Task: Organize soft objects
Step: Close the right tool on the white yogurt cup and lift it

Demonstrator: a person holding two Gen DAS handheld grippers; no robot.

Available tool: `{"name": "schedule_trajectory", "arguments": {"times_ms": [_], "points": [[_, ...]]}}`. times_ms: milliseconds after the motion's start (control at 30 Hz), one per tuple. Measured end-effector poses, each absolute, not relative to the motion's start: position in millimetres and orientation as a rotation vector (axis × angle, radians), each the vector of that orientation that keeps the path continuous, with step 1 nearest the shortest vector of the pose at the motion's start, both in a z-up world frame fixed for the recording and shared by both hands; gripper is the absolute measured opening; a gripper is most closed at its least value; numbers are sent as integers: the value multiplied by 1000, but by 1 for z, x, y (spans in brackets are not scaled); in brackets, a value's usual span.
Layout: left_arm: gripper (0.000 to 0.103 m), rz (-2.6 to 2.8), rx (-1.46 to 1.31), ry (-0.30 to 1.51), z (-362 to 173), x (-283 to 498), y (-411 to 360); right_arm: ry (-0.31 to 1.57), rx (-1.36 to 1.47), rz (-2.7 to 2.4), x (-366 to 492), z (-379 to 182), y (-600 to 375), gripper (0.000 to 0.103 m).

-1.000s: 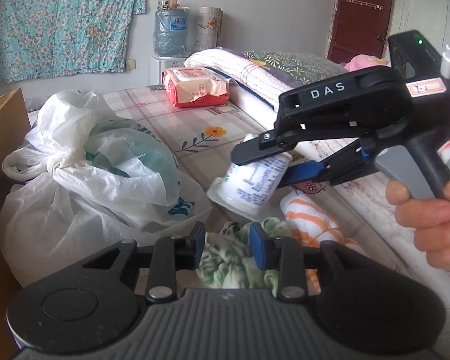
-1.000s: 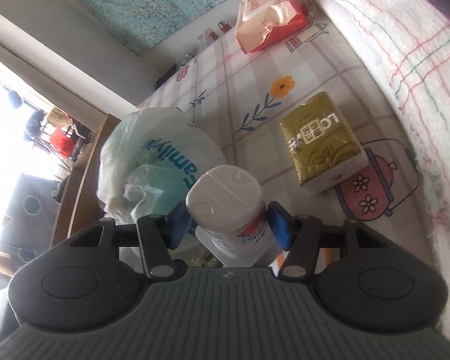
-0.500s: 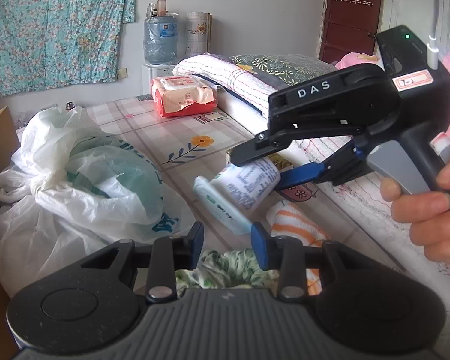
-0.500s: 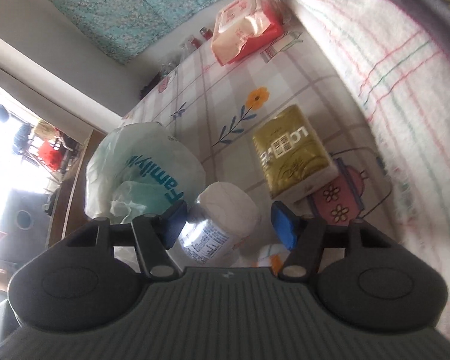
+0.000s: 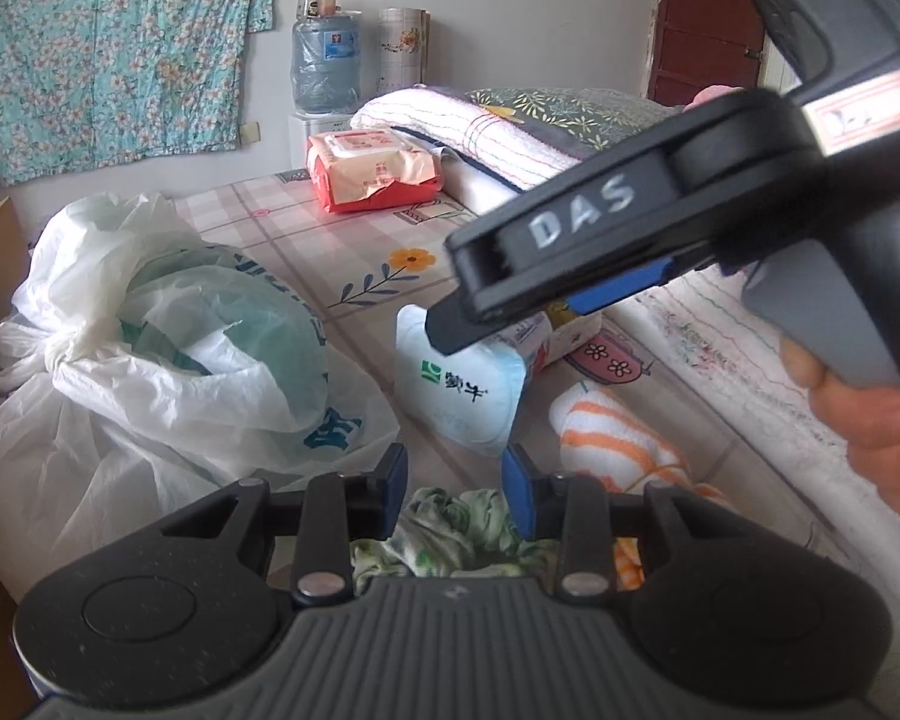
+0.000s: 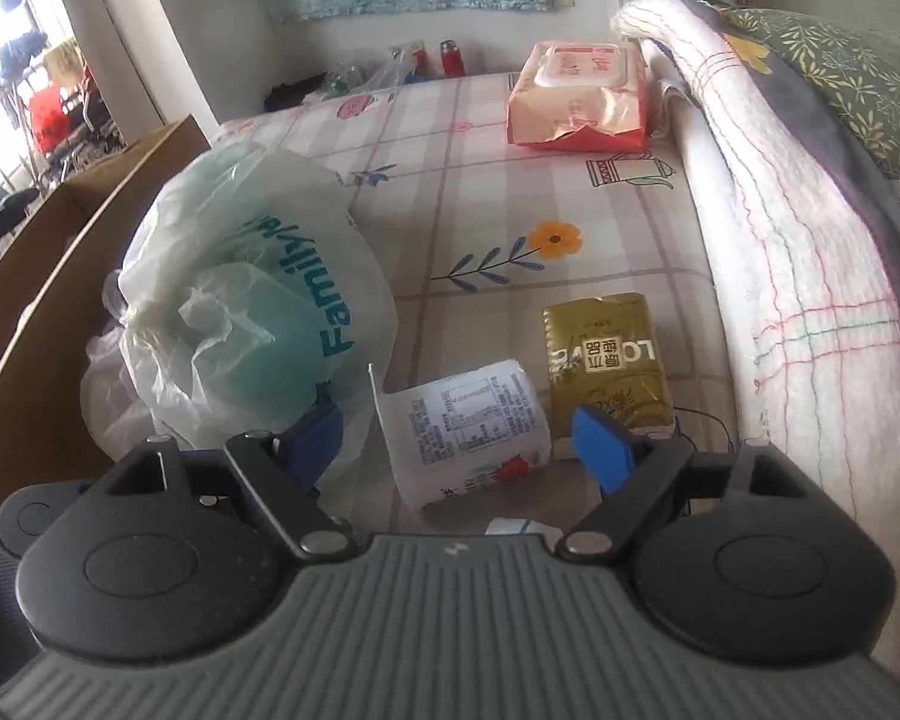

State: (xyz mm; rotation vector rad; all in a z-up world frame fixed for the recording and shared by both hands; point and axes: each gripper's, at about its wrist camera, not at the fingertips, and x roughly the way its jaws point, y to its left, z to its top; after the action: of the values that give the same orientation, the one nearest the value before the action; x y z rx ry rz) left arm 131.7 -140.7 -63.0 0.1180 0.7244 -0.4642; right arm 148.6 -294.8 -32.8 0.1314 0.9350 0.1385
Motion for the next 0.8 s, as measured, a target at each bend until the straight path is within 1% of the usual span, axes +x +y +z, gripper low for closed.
{"name": "schedule_trajectory", "arguments": {"times_ms": [133, 167, 200, 233, 333, 433, 467, 500, 567, 633, 700, 800], "points": [[36, -446, 110, 735, -63, 131, -134, 970, 131, 131, 161, -45, -293, 84], [36, -443, 109, 735, -63, 131, -133, 974, 141, 140, 162, -48, -293, 81], [36, -439, 108, 734, -63, 131, -132, 969, 152, 144, 163, -48, -294, 72], [36, -437, 106, 733, -63, 131, -130, 965, 163, 136, 163, -48, -296, 69], [39, -437, 94, 731, -61, 129, -127, 970, 265, 137, 164, -49, -307, 68], [46, -442, 87, 719, -58, 127, -125, 985, 444, 172, 163, -52, -325, 68], [51, -446, 84, 714, -56, 126, -124, 993, 527, 200, 163, -54, -332, 68], [59, -450, 80, 709, -54, 126, -124, 1005, 624, 234, 163, -58, -338, 68], [68, -449, 73, 700, -51, 126, -124, 1043, 783, 279, 163, -70, -348, 68], [68, -445, 75, 696, -49, 128, -126, 1091, 872, 280, 163, -82, -353, 68], [68, -443, 82, 702, -49, 131, -130, 1083, 893, 265, 161, -84, -358, 67], [68, -447, 91, 700, -49, 133, -135, 1043, 806, 179, 155, -71, -364, 69]]}}
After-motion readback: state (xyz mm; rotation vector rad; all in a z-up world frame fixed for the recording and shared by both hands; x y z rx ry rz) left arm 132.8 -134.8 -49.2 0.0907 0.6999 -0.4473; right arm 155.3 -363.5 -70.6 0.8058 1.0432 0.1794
